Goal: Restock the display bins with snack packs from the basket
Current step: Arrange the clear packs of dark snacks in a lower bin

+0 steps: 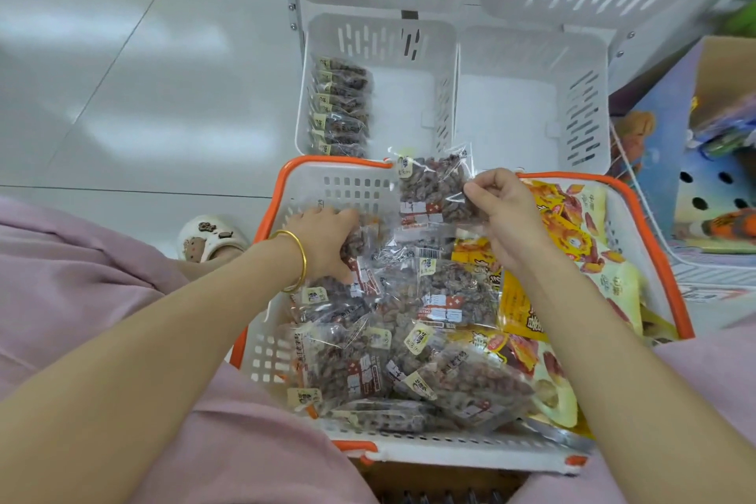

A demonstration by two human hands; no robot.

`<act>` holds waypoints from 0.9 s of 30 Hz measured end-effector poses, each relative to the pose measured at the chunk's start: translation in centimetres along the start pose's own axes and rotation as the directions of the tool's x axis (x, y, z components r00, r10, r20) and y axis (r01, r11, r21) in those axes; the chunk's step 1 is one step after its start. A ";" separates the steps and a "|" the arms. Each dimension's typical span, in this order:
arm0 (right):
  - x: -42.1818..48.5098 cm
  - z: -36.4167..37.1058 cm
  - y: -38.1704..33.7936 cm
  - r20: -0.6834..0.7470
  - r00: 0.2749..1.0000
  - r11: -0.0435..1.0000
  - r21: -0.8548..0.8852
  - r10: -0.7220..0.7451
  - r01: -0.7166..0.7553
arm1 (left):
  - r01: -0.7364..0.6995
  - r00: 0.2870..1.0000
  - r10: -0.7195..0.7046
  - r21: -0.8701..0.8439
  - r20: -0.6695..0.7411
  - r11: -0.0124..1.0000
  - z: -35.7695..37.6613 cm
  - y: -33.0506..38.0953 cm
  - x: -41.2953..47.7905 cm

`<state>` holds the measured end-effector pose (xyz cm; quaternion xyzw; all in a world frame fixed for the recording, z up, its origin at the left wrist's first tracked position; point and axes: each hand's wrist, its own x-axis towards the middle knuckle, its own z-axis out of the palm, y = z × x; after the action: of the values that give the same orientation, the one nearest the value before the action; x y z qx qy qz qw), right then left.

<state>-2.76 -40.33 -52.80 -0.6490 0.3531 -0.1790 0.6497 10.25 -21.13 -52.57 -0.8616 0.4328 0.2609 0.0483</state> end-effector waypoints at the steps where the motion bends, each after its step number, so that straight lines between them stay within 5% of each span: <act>1: 0.0 0.0 0.0 0.008 1.000 0.999 0.030 0.013 -0.013 | -0.011 1.000 0.011 -0.033 -0.001 0.999 -0.4 0.1 -0.1; 11: 0.2 0.0 -0.3 -0.082 0.980 0.950 0.272 0.183 -0.155 | 0.020 0.993 -0.083 -0.583 -0.081 0.812 -4.5 -1.1 0.4; 20: -0.3 1.1 -1.1 0.314 0.940 0.839 0.468 0.135 -0.277 | -0.037 0.998 -0.023 -0.823 -0.061 0.567 -5.9 -1.1 0.0; 23: -0.5 1.9 -0.7 0.394 0.899 0.816 0.444 0.192 -0.370 | -0.021 0.993 -0.102 -0.921 -0.066 0.389 -6.5 -0.6 -0.3; 27: -0.5 2.6 -0.2 0.282 0.921 0.781 0.497 0.268 -0.379 | -0.020 0.998 -0.068 -0.999 -0.017 -0.035 -7.1 0.2 -1.0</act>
<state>-1.28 -38.12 -52.71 -0.3820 0.3288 -0.0919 0.8588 12.49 -22.76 -45.92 -0.6480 0.0993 0.4653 -0.5947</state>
